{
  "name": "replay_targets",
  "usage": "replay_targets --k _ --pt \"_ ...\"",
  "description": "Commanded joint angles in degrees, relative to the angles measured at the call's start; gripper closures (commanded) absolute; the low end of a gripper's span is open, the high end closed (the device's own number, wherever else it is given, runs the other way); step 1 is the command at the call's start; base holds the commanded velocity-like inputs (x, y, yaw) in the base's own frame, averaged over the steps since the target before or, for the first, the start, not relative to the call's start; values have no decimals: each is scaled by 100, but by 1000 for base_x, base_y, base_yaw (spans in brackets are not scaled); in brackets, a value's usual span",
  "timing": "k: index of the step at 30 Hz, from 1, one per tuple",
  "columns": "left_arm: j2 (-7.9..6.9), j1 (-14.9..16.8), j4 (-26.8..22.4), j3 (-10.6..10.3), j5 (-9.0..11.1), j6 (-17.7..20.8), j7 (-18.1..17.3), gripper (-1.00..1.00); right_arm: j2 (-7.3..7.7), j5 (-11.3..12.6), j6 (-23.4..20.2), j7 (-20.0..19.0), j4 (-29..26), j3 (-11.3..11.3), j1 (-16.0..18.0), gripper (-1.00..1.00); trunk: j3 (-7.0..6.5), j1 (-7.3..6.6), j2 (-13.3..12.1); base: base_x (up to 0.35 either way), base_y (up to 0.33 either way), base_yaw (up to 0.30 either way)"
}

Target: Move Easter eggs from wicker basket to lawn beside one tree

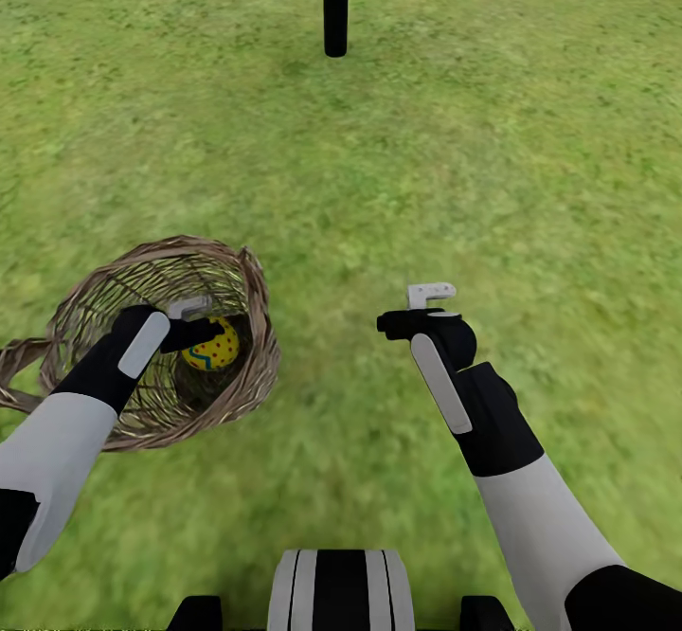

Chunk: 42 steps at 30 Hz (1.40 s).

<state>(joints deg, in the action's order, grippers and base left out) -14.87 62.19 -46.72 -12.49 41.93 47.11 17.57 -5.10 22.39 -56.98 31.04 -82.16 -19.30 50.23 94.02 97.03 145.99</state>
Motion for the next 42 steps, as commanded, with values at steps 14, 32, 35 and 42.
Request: replay_targets --k 14,32,35,42 --pt "1 3 -13 -29 59 6 54 -100 0 55 -7 60 16 -8 4 -100 93 9 7 0 0 0" --pt "-5 3 -12 -34 58 -43 54 100 -1 55 232 52 169 -27 4 -100 93 9 7 0 0 0" --pt "-1 3 -13 -34 60 -47 54 100 0 55 243 51 178 -29 8 -100 93 9 7 0 0 0" --pt "1 -4 -13 -31 60 -49 54 100 0 55 248 53 183 -30 9 -100 71 6 6 0 0 0"
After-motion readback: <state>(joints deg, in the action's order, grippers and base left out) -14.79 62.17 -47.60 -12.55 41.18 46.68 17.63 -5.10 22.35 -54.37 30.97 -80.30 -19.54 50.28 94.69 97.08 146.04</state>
